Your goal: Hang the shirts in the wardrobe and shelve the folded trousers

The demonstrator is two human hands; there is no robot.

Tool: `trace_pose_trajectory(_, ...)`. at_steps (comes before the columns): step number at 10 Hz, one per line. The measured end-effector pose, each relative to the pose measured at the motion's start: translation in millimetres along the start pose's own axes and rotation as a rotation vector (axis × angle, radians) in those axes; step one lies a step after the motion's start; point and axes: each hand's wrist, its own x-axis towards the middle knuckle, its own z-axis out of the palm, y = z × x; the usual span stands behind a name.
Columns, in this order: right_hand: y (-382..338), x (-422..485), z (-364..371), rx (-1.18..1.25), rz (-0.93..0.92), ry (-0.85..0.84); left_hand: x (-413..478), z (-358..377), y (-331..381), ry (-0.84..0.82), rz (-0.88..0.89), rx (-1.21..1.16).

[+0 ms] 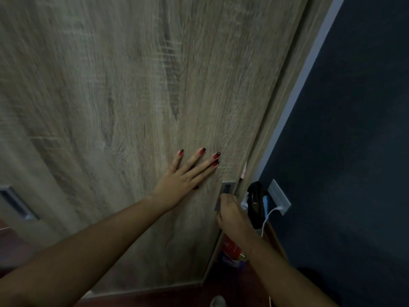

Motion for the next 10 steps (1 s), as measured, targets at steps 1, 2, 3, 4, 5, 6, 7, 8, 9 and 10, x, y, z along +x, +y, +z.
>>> trace_pose_trajectory(1,5,-1,6,-0.007,0.009,-0.043,3,-5,3,-0.048,-0.013,-0.032)
trace_pose_trajectory(2,9,-3,7,0.022,0.03,-0.065,3,-12,5,-0.091,-0.022,-0.045)
trace_pose_trajectory(3,5,-8,1,0.082,-0.002,-0.12,1,-29,5,-0.177,-0.026,-0.046)
trace_pose_trajectory(4,0,-12,-7,0.135,0.017,-0.22,-2,-38,7,-0.233,-0.048,-0.087)
trace_pose_trajectory(5,-14,-15,-28,0.128,0.056,-0.387,-11,-58,0,-0.33,-0.094,-0.184)
trace_pose_trajectory(6,-31,-10,-58,0.075,0.042,-0.407,-18,-73,-17,-0.402,-0.143,-0.237)
trace_pose_trajectory(7,-69,1,-122,0.028,0.015,-0.292,-16,-107,-59,-0.489,-0.256,-0.34)
trace_pose_trajectory(8,-102,3,-167,-0.007,-0.023,-0.168,-11,-137,-93,-0.506,-0.316,-0.353)
trace_pose_trajectory(9,-159,-3,-230,-0.034,-0.078,0.009,6,-192,-148,-0.433,-0.418,-0.361)
trace_pose_trajectory(10,-185,-5,-261,-0.057,-0.132,0.055,13,-222,-176,-0.452,-0.458,-0.361)
